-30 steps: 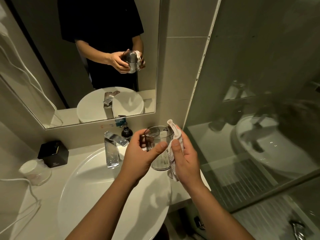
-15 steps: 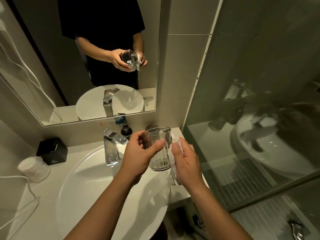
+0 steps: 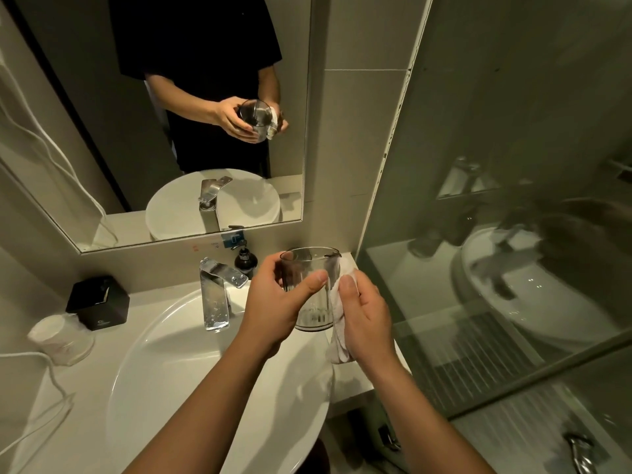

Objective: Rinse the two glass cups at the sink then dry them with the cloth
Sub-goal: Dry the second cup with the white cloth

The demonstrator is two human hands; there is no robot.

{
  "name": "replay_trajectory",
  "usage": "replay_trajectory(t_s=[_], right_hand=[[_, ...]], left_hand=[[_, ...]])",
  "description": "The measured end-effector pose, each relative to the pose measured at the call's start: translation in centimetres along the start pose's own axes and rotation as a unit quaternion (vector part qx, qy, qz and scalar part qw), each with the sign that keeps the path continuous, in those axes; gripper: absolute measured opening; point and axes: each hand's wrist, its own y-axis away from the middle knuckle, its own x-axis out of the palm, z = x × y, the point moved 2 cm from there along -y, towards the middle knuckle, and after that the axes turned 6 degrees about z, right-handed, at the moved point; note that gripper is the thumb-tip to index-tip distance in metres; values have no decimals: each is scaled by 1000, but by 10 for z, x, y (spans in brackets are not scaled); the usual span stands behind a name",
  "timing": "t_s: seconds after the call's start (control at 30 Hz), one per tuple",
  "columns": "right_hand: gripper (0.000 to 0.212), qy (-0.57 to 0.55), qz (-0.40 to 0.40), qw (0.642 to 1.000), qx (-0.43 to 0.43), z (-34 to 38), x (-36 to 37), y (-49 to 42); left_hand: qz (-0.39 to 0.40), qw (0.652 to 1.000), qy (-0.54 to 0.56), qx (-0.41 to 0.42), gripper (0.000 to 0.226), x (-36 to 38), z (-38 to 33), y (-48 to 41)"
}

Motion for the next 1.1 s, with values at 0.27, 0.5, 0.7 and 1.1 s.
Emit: replay_trajectory(t_s=[0.27, 0.5, 0.7, 1.1], right_hand=[[38, -202, -88, 972, 81, 0, 32, 27], [53, -452, -49, 844, 283, -12, 20, 0], [52, -523, 133, 780, 318, -3, 9, -11], [54, -515, 126, 723, 443, -37, -16, -8]], left_hand=[[-53, 995, 79, 6, 79, 19, -4, 1], [28, 993, 113, -17, 64, 18, -8, 2], [75, 997, 23, 21, 70, 13, -7, -2], [109, 988, -91, 53, 90, 37, 22, -18]])
